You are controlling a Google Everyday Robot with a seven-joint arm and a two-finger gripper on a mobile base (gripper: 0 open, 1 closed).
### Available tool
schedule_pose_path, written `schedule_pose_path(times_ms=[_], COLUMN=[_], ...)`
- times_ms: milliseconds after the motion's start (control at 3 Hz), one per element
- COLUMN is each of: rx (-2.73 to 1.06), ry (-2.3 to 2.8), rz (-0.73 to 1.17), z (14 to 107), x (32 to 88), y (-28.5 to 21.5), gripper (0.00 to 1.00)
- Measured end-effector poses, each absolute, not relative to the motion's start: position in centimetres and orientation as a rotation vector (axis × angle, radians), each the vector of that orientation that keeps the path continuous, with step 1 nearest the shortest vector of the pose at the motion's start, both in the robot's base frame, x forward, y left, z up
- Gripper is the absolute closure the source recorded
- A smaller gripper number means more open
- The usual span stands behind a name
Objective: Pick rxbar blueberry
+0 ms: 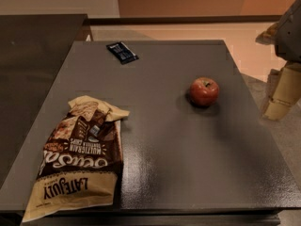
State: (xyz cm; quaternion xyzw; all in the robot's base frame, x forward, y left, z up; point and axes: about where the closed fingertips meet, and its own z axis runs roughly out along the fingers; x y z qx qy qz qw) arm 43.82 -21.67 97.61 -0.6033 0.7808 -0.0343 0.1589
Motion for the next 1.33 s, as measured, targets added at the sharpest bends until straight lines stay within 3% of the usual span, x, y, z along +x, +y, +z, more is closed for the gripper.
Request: schedule_pose_path(times_ms=[667,1333], rx=[-1.663,-1.494], ry=[2.237,2.211], rz=[-0.087,-0.024], z=[97.5,96.8], x=[46.8,54.8], y=[-20.7,-18.0], gripper=[0.0,0.0])
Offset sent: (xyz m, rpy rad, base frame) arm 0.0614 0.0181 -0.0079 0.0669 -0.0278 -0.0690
